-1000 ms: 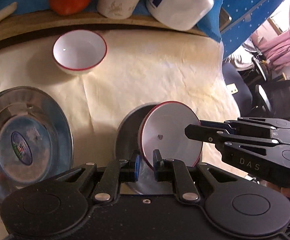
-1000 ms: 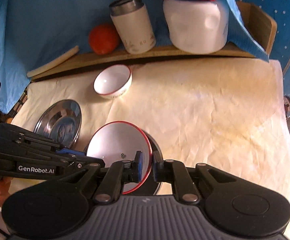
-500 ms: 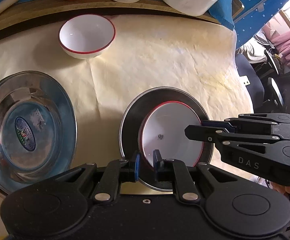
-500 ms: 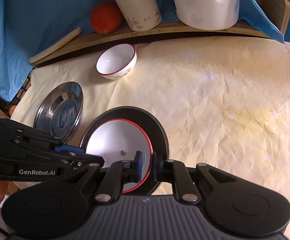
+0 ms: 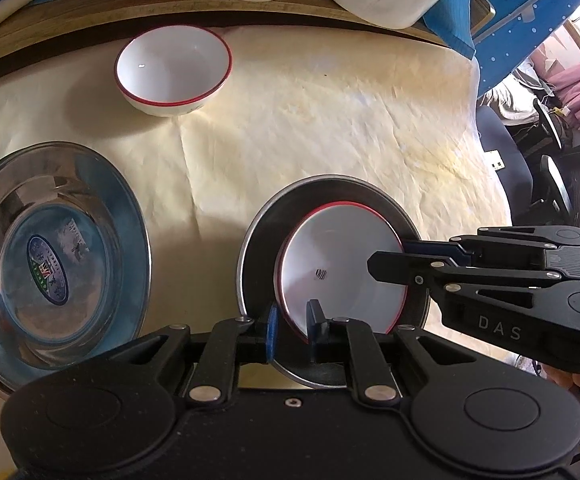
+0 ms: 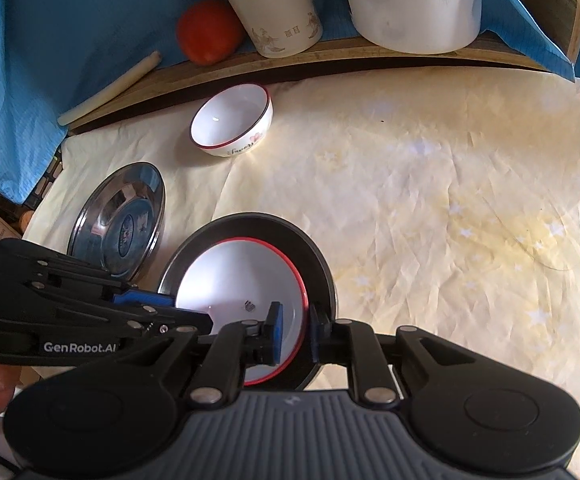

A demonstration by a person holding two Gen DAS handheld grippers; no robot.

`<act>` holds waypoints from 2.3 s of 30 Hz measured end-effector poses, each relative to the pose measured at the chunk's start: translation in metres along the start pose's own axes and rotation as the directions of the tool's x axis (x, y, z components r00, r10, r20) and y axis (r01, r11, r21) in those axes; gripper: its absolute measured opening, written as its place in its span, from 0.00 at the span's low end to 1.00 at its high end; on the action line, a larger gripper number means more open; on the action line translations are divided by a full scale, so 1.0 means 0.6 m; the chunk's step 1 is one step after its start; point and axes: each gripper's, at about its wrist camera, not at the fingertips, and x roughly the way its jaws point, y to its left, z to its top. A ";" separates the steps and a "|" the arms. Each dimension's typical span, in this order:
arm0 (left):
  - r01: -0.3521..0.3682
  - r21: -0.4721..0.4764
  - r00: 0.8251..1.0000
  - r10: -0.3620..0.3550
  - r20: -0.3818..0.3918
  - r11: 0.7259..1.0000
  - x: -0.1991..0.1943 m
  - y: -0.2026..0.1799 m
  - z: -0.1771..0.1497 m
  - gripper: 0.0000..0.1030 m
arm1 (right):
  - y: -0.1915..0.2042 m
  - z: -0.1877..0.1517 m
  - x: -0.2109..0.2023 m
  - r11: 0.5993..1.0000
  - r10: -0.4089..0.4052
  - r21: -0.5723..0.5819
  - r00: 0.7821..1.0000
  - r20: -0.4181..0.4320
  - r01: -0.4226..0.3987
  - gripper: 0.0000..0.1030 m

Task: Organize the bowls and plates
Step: 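Open both tools to release the white bowl inside the steel bowl, then move both tools to the rim of the second white red-rimmed bowl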

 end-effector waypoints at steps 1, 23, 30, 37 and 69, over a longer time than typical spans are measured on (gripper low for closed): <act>0.001 -0.001 1.000 -0.001 0.000 1.000 0.000 0.000 0.000 0.16 | -0.001 0.000 0.000 1.000 0.003 0.003 1.000 0.000 -0.003 0.18; -0.030 -0.060 0.990 0.038 0.138 0.998 -0.074 0.042 0.033 0.52 | 0.016 0.039 -0.039 1.000 0.000 -0.015 0.993 0.117 0.002 0.74; -0.087 -0.095 0.972 0.106 0.212 0.992 -0.104 0.078 0.062 0.76 | 0.017 0.064 -0.044 1.000 -0.008 -0.010 0.987 0.162 0.010 0.93; -0.142 -0.146 0.942 0.179 0.285 0.979 -0.123 0.124 0.089 0.95 | 0.013 0.086 -0.045 0.999 -0.043 0.028 0.973 0.226 0.038 1.00; -0.243 -0.173 0.930 0.280 0.238 0.954 -0.050 0.213 0.177 0.99 | -0.004 0.160 0.053 0.985 -0.151 0.112 0.970 0.190 0.131 1.00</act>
